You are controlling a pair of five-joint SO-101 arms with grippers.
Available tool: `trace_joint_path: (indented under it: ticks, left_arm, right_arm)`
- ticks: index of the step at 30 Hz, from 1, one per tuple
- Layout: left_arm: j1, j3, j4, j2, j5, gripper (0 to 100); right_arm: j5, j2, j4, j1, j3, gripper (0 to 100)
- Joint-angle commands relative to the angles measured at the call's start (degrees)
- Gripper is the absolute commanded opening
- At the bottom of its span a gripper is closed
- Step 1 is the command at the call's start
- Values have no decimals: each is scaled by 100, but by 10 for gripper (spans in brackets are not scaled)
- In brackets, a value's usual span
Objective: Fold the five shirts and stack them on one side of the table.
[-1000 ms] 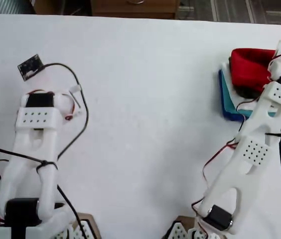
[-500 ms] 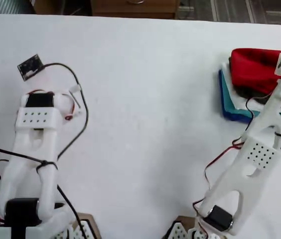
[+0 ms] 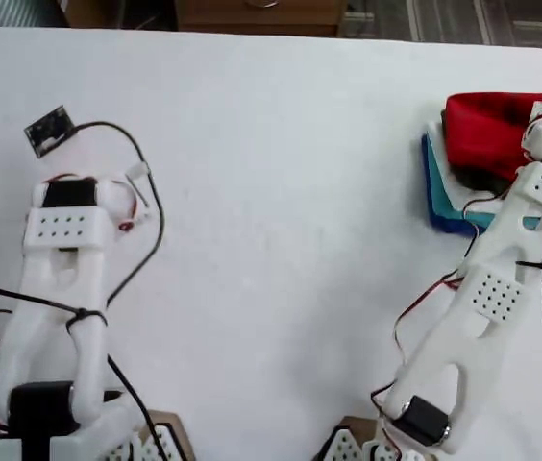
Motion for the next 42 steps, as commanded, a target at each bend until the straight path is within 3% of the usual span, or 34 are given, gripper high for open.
trace_joint_path:
  ticks: [1,8,12,18,23,25,29,31,34,42]
  left_arm:
    - [-246,-31,-44,-211,-9,28]
    - [-448,-31,-44,-211,-9,28]
    - [-440,-31,-44,-211,-9,28]
    - [-413,-31,-88,-185,-9,28]
    - [-431,-31,-53,-202,-9,28]
    - [-448,-31,-26,-220,-9,28]
    - [-624,-31,193,-220,-18,28]
    - [-756,-31,264,-220,-18,28]
    - [-844,-31,246,-220,-105,28]
    - [-826,-31,237,-220,-255,28]
  right_arm:
    - [53,101,-989,40,-211,20]
    - [53,541,-2607,75,-255,21]
    - [44,268,-2484,154,-246,21]
    - [44,-286,-1130,171,-202,24]
    - [62,-48,-2369,-22,299,24]
    - [396,92,-3169,-101,686,22]
    - [1855,382,-4321,-198,1433,22]
    - [2092,505,-4602,-180,1626,22]
    - [2084,611,-4505,-92,1635,22]
    - [2004,611,-2879,-22,1635,23]
